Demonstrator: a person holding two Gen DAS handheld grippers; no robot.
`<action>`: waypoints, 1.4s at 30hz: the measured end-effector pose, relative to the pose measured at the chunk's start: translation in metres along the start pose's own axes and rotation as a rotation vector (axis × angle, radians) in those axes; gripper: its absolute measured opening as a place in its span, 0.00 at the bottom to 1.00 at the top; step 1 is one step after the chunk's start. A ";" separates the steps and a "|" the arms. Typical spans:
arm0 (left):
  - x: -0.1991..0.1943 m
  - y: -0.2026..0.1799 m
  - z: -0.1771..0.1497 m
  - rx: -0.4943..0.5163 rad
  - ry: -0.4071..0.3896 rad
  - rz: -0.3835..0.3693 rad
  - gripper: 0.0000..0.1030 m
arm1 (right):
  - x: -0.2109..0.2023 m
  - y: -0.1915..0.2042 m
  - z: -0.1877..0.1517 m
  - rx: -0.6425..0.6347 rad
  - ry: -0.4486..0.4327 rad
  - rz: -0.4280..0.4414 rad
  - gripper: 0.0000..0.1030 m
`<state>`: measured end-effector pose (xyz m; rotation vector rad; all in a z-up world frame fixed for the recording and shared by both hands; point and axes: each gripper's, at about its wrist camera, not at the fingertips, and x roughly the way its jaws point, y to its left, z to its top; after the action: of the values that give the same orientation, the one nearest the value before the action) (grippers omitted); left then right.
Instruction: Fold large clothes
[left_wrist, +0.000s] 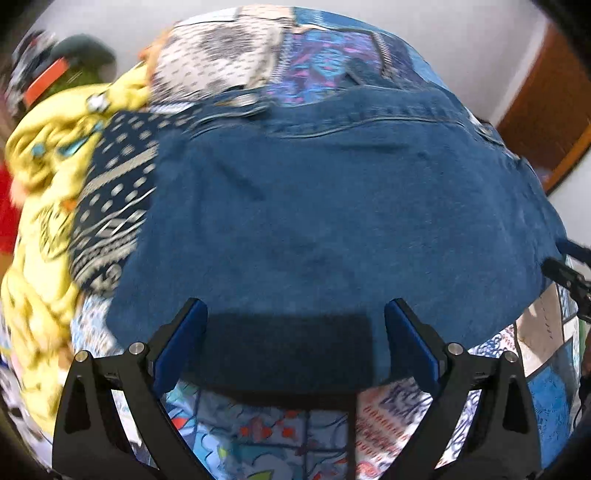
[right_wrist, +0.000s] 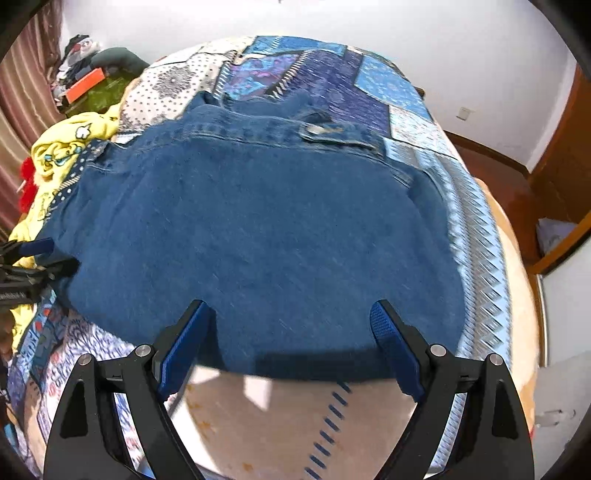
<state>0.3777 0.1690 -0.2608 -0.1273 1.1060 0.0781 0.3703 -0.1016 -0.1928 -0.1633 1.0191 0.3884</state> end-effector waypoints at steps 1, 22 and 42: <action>-0.002 0.008 -0.004 -0.020 -0.001 0.013 0.96 | -0.001 -0.004 -0.002 0.005 0.004 -0.005 0.85; -0.044 0.094 -0.057 -0.493 -0.071 -0.389 0.97 | -0.032 0.024 0.015 -0.022 -0.085 0.033 0.85; 0.049 0.109 -0.033 -0.766 -0.075 -0.583 0.48 | 0.022 0.053 0.018 -0.037 0.008 0.094 0.85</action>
<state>0.3560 0.2724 -0.3261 -1.1151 0.8794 -0.0205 0.3745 -0.0419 -0.1994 -0.1510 1.0306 0.4930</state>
